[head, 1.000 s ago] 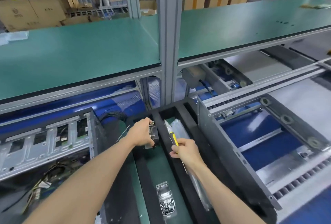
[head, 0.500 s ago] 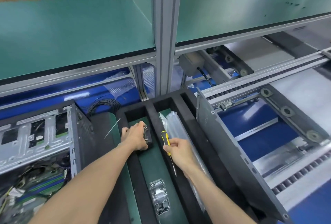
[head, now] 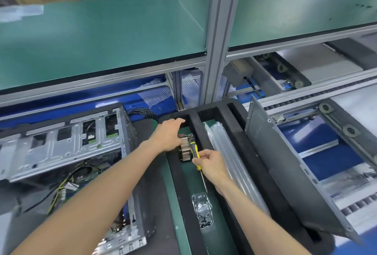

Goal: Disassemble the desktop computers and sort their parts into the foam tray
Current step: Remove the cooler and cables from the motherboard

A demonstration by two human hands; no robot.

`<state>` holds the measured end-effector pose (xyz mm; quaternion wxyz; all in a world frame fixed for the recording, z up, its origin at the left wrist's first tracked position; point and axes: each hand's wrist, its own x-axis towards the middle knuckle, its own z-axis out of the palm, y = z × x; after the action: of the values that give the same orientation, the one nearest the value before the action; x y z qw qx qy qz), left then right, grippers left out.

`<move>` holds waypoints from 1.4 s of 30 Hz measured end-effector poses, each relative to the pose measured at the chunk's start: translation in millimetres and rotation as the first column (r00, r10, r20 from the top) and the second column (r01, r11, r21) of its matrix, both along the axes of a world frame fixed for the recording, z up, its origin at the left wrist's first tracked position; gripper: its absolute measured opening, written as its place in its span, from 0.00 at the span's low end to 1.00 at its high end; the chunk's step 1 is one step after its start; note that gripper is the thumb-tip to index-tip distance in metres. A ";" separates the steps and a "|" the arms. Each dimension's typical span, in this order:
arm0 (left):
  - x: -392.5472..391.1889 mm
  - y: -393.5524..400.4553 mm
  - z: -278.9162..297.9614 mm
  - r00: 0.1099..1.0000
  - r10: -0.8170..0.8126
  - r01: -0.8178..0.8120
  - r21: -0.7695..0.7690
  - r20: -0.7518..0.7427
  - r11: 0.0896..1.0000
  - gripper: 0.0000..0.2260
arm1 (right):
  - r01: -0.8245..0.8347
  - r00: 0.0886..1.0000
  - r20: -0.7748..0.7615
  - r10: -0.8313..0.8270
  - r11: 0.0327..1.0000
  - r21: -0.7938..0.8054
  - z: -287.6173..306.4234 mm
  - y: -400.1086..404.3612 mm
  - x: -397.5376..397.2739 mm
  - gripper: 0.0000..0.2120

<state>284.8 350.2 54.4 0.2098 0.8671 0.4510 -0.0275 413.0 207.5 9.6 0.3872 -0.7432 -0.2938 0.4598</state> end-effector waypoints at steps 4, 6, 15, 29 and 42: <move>-48.4 -17.6 33.7 0.975 -0.002 -0.017 0.086 0.223 0.996 0.21 | -0.048 0.998 0.033 0.047 0.998 0.030 18.2 -0.3 -34.8 0.02; -77.0 -26.6 44.9 0.954 0.024 -0.061 0.113 0.299 0.992 0.16 | -0.081 0.996 0.026 0.080 0.995 0.059 31.4 1.0 -52.5 0.01; -221.5 -65.2 68.3 0.835 0.284 -0.365 0.088 0.472 0.927 0.06 | -0.193 0.981 0.040 0.190 0.947 0.257 93.3 10.5 -128.5 0.04; -285.4 -104.8 30.4 0.992 0.119 -0.120 0.009 0.049 0.993 0.09 | -0.389 0.918 0.212 0.335 0.863 0.321 95.7 -1.1 -211.5 0.02; -299.8 -94.7 41.7 0.975 0.206 -0.187 0.191 -0.083 0.964 0.17 | -0.332 0.942 0.152 0.298 0.886 0.322 90.3 0.8 -207.4 0.03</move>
<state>-15.1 255.6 96.1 0.1082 0.8310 0.5455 -0.0097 205.6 208.3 99.9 0.4158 -0.6283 -0.5050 0.4211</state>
